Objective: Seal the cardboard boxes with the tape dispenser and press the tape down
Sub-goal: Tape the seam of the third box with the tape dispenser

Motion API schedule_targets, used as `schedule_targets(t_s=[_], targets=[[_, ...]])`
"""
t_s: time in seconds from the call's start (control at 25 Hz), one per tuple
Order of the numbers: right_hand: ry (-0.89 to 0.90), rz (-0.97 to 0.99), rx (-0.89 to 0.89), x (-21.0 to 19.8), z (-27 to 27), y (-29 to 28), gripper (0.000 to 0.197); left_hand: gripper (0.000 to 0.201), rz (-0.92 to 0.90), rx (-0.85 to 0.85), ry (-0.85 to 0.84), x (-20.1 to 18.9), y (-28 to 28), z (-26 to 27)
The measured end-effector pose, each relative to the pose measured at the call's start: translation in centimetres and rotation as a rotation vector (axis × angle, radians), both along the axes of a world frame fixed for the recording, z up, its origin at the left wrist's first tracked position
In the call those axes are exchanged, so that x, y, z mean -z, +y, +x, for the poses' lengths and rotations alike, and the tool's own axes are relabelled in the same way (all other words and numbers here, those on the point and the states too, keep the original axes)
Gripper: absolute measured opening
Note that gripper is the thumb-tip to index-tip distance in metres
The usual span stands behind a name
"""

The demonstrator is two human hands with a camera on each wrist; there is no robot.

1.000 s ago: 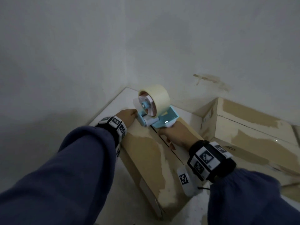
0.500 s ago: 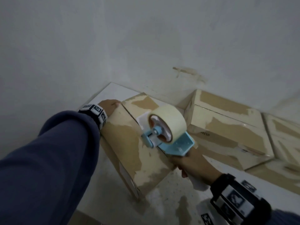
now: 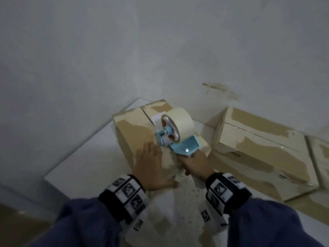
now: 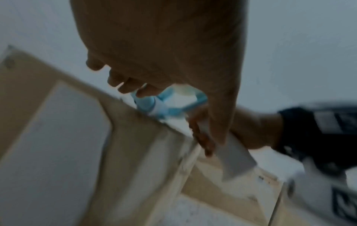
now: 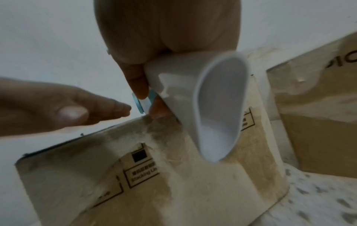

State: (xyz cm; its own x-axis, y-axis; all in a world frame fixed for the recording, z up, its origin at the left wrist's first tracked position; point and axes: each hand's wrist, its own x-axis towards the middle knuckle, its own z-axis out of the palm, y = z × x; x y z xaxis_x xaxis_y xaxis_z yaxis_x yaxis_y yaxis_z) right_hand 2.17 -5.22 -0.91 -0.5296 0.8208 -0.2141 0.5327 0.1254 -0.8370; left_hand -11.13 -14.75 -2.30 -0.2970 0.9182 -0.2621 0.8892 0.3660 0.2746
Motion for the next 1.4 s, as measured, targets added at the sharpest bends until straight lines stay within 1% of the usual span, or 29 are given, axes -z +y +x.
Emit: schedule_targets(t_s=[0.04,0.12,0.16,0.24,0.4,0.56,0.64,0.72,0.76,0.8,0.88,0.92,0.96,1.0,1.08,1.16,1.24,1.32,1.4], targets=[[-0.022,0.004,-0.027,-0.5,-1.1,0.5,0.009,0.132,-0.035,-0.025,0.024,0.8,0.5,0.6],[-0.05,-0.003,-0.054,-1.2,-2.6,1.2,0.011,0.119,-0.015,-0.095,0.121,1.6,1.7,0.6],[-0.058,-0.001,-0.05,-1.3,-2.8,1.5,0.014,0.112,-0.004,-0.12,0.149,1.9,2.2,0.4],[-0.084,-0.001,-0.037,-1.4,-2.2,1.8,0.016,0.107,0.002,-0.139,0.168,2.2,2.4,0.4],[-0.107,-0.049,0.001,-2.0,1.8,-0.1,0.009,0.104,0.035,-0.142,0.196,2.5,2.2,0.8],[0.013,-0.178,0.099,-1.0,7.4,-2.9,0.016,0.102,0.066,-0.15,0.204,2.5,2.0,1.0],[0.058,-0.204,0.099,-0.3,8.6,-3.5,0.019,0.103,0.069,-0.139,0.191,2.3,2.2,1.2],[0.045,-0.166,0.07,-0.1,8.8,-3.6,0.017,0.109,0.076,-0.083,0.2,1.5,3.1,0.8],[0.039,-0.156,0.058,-0.1,8.7,-3.5,0.017,0.11,0.08,-0.005,0.242,1.1,3.6,0.3],[0.031,-0.154,0.038,-0.1,8.7,-3.4,0.016,0.106,0.082,0.101,0.295,0.8,4.0,-0.1],[-0.037,-0.147,-0.015,-0.4,8.7,-3.1,0.014,0.092,0.051,0.332,0.394,0.5,4.7,-0.4],[-0.063,-0.15,-0.021,-0.5,8.6,-2.9,0.012,0.084,0.026,0.412,0.423,0.5,4.9,-0.5],[-0.042,-0.184,0.002,-0.7,8.5,-2.6,0.011,0.078,0.002,0.452,0.43,0.6,5.2,-0.5],[0.026,-0.244,0.038,-0.8,8.2,-2.4,0.012,0.075,-0.016,0.457,0.412,0.6,5.5,-0.3],[0.192,-0.323,0.092,-1.0,7.5,-2.0,0.015,0.074,-0.038,0.428,0.35,0.4,6.2,-0.2],[0.255,-0.308,0.125,-0.9,7.1,-1.7,0.019,0.076,-0.042,0.405,0.305,0.3,6.8,-0.5],[0.24,-0.299,0.139,-0.8,7.8,-1.9,0.022,0.074,-0.058,0.412,0.315,0.4,7.0,-0.5],[0.199,-0.32,0.169,-0.3,9.6,-2.5,0.026,0.073,-0.059,0.417,0.305,0.5,7.0,-0.3],[0.16,-0.358,0.194,0.3,11.6,-3.2,0.028,0.076,-0.062,0.414,0.284,0.6,6.9,-0.5]])
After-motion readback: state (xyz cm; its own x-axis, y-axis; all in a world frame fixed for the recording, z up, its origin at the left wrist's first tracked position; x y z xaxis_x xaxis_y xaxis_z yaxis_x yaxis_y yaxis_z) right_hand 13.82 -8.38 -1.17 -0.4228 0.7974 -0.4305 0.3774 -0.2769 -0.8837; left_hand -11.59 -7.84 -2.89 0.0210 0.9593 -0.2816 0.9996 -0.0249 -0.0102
